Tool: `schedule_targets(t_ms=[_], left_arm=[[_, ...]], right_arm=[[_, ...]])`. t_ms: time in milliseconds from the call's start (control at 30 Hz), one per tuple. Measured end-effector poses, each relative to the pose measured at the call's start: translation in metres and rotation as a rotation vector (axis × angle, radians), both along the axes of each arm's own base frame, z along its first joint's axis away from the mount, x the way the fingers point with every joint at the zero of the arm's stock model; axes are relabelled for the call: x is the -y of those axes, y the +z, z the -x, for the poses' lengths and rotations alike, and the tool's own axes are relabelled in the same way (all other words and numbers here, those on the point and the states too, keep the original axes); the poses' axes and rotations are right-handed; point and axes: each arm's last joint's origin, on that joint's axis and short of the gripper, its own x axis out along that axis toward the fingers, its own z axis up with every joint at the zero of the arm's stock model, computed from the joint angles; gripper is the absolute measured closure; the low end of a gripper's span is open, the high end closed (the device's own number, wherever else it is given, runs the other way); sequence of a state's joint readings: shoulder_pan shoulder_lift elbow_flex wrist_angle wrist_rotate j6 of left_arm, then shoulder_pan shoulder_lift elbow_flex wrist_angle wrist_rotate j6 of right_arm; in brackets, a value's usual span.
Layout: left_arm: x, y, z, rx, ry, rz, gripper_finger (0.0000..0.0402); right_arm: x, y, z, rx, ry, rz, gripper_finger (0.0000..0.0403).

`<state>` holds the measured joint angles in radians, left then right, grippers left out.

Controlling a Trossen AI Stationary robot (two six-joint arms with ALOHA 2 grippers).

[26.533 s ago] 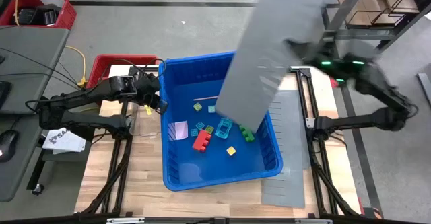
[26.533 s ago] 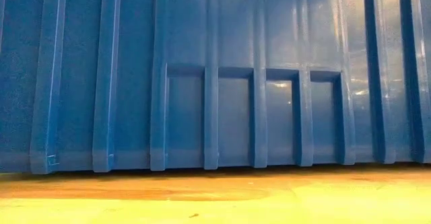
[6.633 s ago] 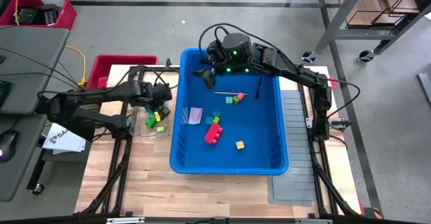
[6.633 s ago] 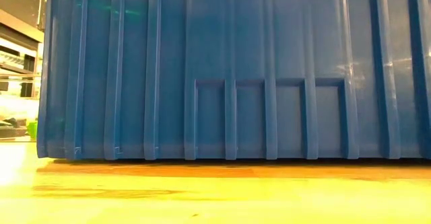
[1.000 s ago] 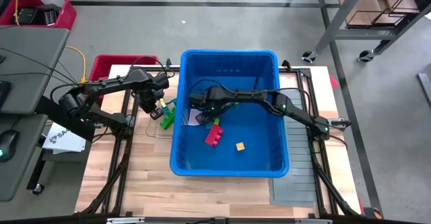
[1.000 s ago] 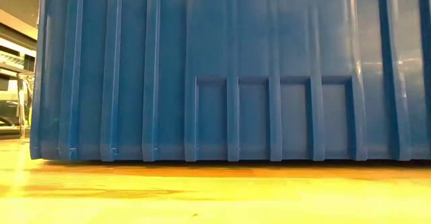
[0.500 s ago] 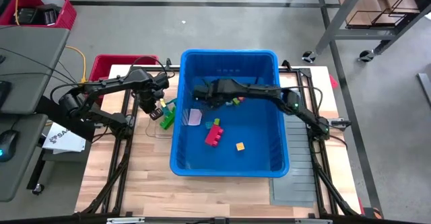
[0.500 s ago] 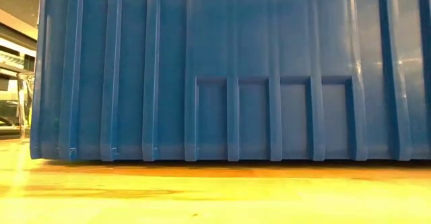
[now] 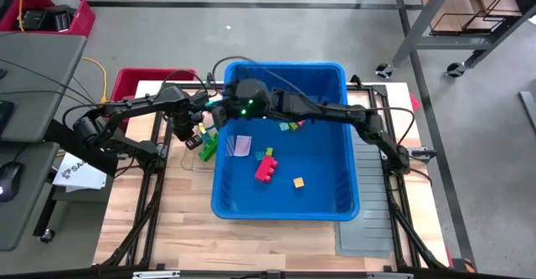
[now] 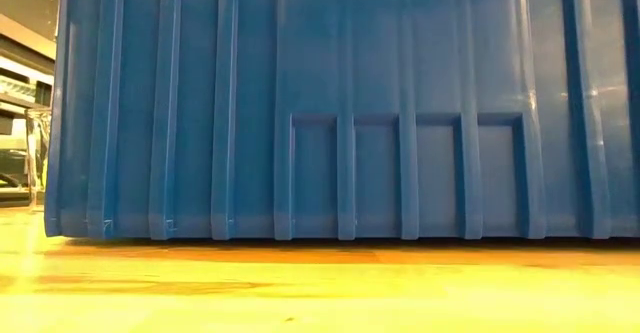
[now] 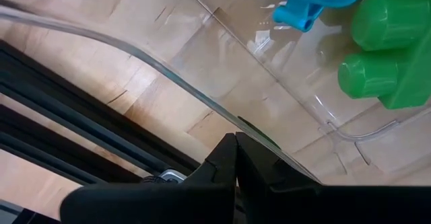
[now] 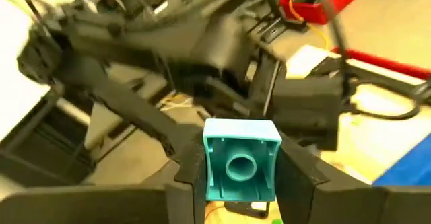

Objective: Sort blocks

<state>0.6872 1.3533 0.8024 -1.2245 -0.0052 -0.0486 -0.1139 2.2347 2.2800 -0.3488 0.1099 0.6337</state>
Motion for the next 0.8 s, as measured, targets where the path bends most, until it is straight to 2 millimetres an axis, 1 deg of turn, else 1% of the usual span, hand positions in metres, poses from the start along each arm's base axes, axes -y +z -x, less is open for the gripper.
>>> schedule_targets(t_ms=[100, 200, 300, 433, 533, 600, 667, 733, 800], left_arm=[[0.0, 0.0, 0.0, -0.001, 0.001, 0.0, 0.0401], [0.0, 0.0, 0.0, -0.003, 0.002, 0.001, 0.0401], [0.0, 0.0, 0.0, -0.004, 0.003, 0.001, 0.0401], [0.0, 0.0, 0.0, -0.005, 0.01, 0.0, 0.0401], [0.0, 0.0, 0.0, -0.006, 0.011, 0.0, 0.0401], [0.0, 0.0, 0.0, -0.007, 0.01, 0.001, 0.0401], [0.0, 0.0, 0.001, -0.008, 0.011, 0.003, 0.0402], [0.0, 0.0, 0.001, -0.008, 0.01, 0.002, 0.0401], [0.0, 0.0, 0.001, -0.008, 0.01, 0.002, 0.0401]], right_arm=[[-0.002, -0.016, -0.007, -0.04, 0.024, 0.0, 0.0258], [-0.002, -0.021, -0.009, -0.05, 0.025, -0.002, 0.0204], [-0.002, -0.022, -0.01, -0.049, 0.054, -0.009, 0.0164], [-0.002, -0.027, -0.012, -0.062, 0.058, -0.013, 0.0138], [0.001, -0.019, -0.009, -0.06, 0.105, 0.01, 0.0135], [0.001, -0.01, -0.003, -0.09, 0.179, 0.033, 0.0134], [-0.001, -0.002, 0.009, -0.191, 0.208, 0.049, 0.0134], [-0.008, 0.003, 0.026, -0.295, 0.236, 0.064, 0.0133], [-0.022, 0.002, 0.043, -0.448, 0.277, 0.076, 0.0133]])
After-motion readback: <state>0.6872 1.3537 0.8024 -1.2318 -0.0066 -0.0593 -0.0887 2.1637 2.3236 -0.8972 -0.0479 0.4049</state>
